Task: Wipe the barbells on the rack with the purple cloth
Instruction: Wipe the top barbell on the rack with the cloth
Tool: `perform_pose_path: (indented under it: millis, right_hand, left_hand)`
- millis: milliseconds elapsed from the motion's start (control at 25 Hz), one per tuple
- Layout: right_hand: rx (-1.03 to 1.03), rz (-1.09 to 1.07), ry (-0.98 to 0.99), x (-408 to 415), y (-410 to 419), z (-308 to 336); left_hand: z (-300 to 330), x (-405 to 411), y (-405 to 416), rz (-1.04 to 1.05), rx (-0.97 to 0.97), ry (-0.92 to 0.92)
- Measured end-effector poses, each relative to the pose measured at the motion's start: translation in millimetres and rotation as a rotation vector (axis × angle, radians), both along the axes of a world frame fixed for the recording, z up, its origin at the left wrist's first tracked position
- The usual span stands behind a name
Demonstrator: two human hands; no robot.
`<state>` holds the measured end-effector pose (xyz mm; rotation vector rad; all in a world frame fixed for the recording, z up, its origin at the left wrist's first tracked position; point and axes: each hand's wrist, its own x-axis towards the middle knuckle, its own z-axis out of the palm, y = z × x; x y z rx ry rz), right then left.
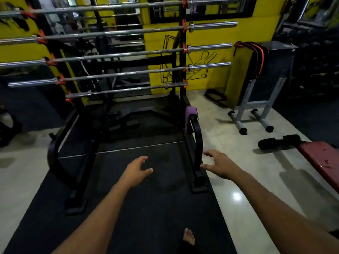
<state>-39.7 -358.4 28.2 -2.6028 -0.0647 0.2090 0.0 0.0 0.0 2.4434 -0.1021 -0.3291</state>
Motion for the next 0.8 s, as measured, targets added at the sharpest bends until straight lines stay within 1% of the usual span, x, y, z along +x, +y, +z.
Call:
perform_pose_path:
  millis: [80, 160, 240, 280, 360, 440, 520, 600, 800]
  right_hand:
    - [0.05, -0.025, 0.023, 57, -4, -2]
    - [0.041, -0.004, 0.065, 112, -4, 7]
    - [0.011, 0.017, 0.077, 170, -5, 14]
    - [0.012, 0.015, 0.072, 178, -7, 19]
    - [-0.008, 0.032, 0.101, 259, 2, 13]
    - [0.004, 0.034, 0.106, 277, 5, 15]
    - [-0.003, 0.045, 0.148, 344, 16, -3]
    - [0.004, 0.025, 0.173, 393, 22, -17]
    - [0.046, -0.082, 0.256, 478, 18, -34]
  left_hand:
    - [-4, 58, -7, -0.014, 0.007, 0.046]
    - [1, 109, -11, 0.005, 0.007, 0.106]
    - [7, 159, -13, 0.032, -0.029, 0.109]
    - [11, 164, -16, 0.043, -0.044, 0.098]
    - [-1, 229, -7, 0.095, -0.074, 0.148]
    - [-1, 243, -8, 0.086, -0.099, 0.166]
    - [-18, 306, 4, 0.088, -0.116, 0.188]
    - [-35, 365, 15, 0.091, -0.133, 0.209]
    - [-47, 501, 7, -0.038, -0.128, 0.286]
